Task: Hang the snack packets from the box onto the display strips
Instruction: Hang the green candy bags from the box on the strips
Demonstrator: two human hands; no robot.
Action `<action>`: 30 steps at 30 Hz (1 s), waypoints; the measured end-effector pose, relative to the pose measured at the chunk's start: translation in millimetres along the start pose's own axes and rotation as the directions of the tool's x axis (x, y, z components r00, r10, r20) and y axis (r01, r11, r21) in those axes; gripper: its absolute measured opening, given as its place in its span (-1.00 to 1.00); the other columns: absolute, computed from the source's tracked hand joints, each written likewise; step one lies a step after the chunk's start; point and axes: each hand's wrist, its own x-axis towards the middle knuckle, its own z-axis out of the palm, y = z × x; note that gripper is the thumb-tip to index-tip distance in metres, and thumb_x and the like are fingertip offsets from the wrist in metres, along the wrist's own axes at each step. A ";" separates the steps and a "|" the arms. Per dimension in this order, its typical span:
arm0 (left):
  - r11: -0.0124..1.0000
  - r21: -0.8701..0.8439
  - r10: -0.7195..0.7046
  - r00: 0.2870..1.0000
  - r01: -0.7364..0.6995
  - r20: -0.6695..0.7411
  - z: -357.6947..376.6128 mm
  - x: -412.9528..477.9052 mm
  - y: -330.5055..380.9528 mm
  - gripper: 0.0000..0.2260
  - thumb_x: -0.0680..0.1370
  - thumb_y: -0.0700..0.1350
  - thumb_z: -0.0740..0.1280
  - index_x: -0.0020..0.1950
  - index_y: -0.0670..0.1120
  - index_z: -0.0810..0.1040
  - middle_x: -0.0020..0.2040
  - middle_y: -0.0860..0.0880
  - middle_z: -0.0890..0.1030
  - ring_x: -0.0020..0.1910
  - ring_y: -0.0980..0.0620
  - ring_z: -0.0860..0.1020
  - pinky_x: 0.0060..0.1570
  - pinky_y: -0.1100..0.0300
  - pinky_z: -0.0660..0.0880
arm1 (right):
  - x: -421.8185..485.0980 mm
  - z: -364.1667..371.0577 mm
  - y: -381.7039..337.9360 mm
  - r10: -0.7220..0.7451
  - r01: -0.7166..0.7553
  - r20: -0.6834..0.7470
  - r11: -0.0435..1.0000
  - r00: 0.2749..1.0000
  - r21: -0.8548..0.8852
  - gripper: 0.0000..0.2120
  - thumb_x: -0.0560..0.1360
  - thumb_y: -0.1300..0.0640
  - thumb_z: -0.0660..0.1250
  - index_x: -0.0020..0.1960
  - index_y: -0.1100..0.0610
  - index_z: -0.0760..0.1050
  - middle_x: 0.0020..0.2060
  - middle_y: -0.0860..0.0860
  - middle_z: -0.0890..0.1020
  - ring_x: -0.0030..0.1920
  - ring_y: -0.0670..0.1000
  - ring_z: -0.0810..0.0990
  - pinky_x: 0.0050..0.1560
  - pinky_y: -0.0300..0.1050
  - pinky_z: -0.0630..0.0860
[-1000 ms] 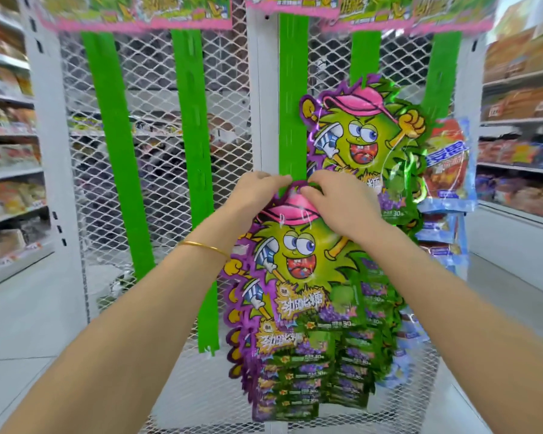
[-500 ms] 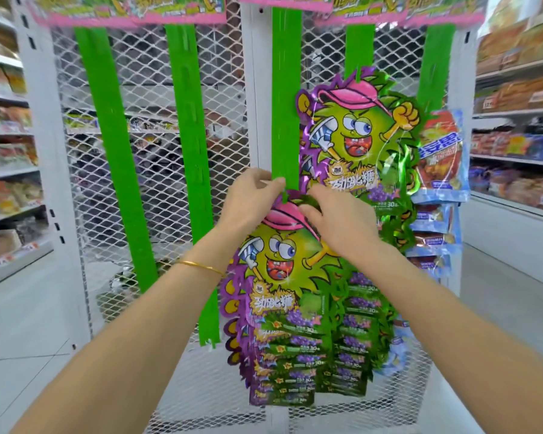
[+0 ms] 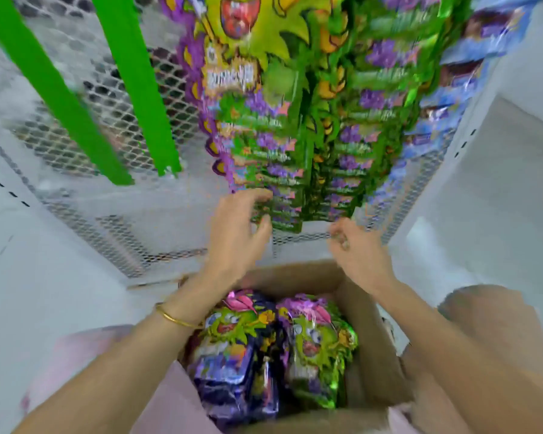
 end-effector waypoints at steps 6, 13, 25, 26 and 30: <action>0.979 0.203 -0.101 0.911 0.020 0.400 63.6 -38.1 -41.0 -0.61 0.43 -0.03 0.16 0.21 -0.13 0.49 0.16 -0.14 0.57 0.17 -0.18 0.47 0.19 -0.05 0.39 | 0.7 150.4 89.5 0.223 -0.160 0.465 0.972 0.857 -0.171 -0.57 0.50 0.07 0.29 0.31 0.18 0.32 0.21 0.20 0.49 0.23 0.21 0.47 0.17 0.00 0.43; 0.983 0.167 -0.134 0.920 0.076 0.368 73.5 -27.7 -61.9 -0.66 0.47 -0.18 0.30 0.25 -0.10 0.50 0.22 -0.12 0.55 0.23 -0.15 0.45 0.25 -0.01 0.35 | -2.0 213.9 147.1 0.327 -0.247 0.385 0.938 0.863 -0.244 -0.63 0.47 0.16 0.32 0.26 0.13 0.39 0.19 0.18 0.51 0.21 0.22 0.48 0.20 0.04 0.45; 0.984 0.173 -0.095 0.915 0.028 0.393 52.5 -37.7 -57.3 -0.69 0.54 -0.18 0.23 0.28 -0.07 0.47 0.26 -0.06 0.53 0.28 -0.09 0.39 0.28 0.01 0.31 | -7.5 104.5 111.3 0.333 -0.482 0.513 0.855 0.791 0.189 -0.84 0.46 0.25 0.37 -0.25 0.29 0.48 -0.36 0.14 0.40 -0.32 0.00 0.32 -0.40 -0.18 0.19; 0.987 0.153 -0.101 0.917 0.044 0.387 48.3 -38.2 -56.4 -0.69 0.54 -0.19 0.23 0.28 -0.08 0.47 0.25 -0.06 0.53 0.28 -0.10 0.40 0.28 0.02 0.32 | -8.6 84.4 101.6 0.295 -0.445 0.500 0.870 0.814 0.212 -0.84 0.47 0.24 0.36 -0.19 0.35 0.51 -0.33 0.19 0.43 -0.27 0.01 0.35 -0.37 -0.17 0.20; 0.993 0.007 -0.115 0.972 0.116 0.204 19.0 -27.7 -36.5 -0.71 0.52 -0.26 0.27 0.24 -0.14 0.51 0.20 -0.09 0.56 0.23 -0.10 0.45 0.23 0.09 0.32 | -9.0 5.4 49.2 0.089 -0.205 0.433 0.952 0.897 0.228 -0.81 0.45 0.18 0.40 -0.17 0.34 0.54 -0.35 0.14 0.44 -0.29 -0.02 0.38 -0.30 -0.16 0.22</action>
